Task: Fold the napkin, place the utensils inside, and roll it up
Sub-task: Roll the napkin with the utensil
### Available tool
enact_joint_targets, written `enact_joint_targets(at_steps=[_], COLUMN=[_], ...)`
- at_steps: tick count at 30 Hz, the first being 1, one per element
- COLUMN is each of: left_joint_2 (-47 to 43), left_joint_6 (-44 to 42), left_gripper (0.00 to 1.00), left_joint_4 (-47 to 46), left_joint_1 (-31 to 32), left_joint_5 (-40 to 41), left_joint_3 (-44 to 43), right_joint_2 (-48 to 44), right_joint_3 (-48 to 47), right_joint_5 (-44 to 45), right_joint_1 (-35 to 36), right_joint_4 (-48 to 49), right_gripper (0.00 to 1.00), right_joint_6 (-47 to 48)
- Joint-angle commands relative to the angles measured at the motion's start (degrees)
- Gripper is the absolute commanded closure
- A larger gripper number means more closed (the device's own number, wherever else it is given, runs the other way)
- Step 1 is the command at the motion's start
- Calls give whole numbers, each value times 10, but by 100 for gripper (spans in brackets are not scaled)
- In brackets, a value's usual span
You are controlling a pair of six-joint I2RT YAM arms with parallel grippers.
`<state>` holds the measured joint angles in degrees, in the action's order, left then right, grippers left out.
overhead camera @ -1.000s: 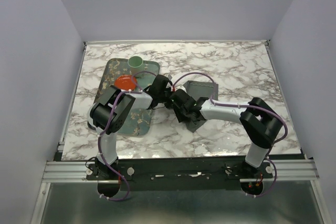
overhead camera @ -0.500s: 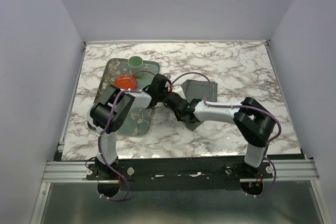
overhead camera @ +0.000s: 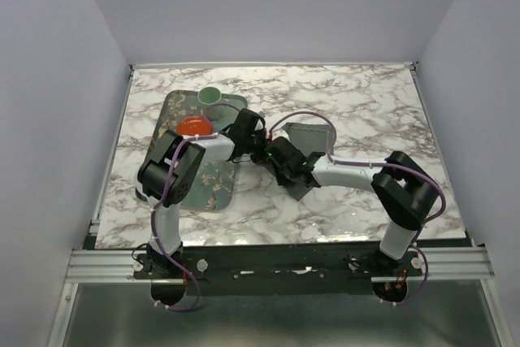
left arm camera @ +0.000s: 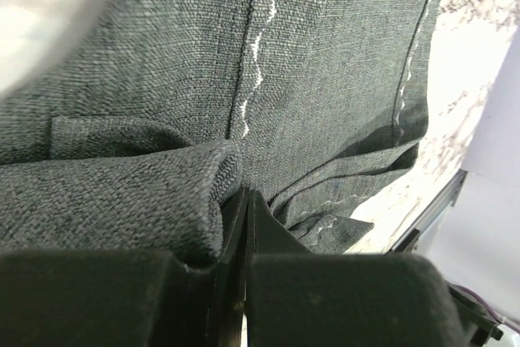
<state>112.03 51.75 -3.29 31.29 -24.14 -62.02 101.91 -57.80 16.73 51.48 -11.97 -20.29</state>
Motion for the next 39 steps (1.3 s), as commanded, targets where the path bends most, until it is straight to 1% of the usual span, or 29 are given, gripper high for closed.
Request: enact_joint_targets(at_steps=[1,3,5,9,12,16,20,24,27,28,32,34,35,38,39], left_joint_2=[-10,-8,-9,-15,-16,-28,-53,-85,-121,-131,-181,-191,-199,-204,-201], left_joint_6=[-62,-66,-66,-73,-81,-94,-105,-142,-161,-173,-190,-185,-169,-138,-131], left_gripper=[85,84,79,73,67,62,61,56,52,49,46,44,42,42,41], left_joint_4=[127,136,136,148,163,174,183,210,218,217,232,236,237,232,221], left_joint_1=[-36,-48,-58,-62,-62,-62,-62,-58,-57,-55,-34,-15,-8,25,33], left_joint_5=[45,36,24,9,3,15,25,50,67,75,101,107,117,142,154], left_joint_3=[-30,-44,-59,-86,-110,-130,-137,-141,-120,-102,-59,-30,-21,7,10], right_joint_2=[51,52,52,51,51,56,66,80,93,96,118,129,131,140,144], right_joint_3=[55,56,56,59,64,66,68,74,78,81,82,81,82,95,102], right_joint_5=[-182,-208,-228,-278,-305,-349,-397,-455,-484,-508,-557,-576,-582,-616,-627], right_joint_1=[-31,-41,-47,-64,-78,-96,-116,-139,-160,-166,-194,-207,-212,-232,-243], right_joint_4=[-24,-20,-16,-8,2,17,32,52,66,76,91,93,95,114,135], right_gripper=[99,99,99,100,99,99,100,99,99,99,99,100,99,99,100], right_joint_6=[-2,3,4,3,3,2,-6,-20,-33,-36,-48,-52,-55,-76,-88])
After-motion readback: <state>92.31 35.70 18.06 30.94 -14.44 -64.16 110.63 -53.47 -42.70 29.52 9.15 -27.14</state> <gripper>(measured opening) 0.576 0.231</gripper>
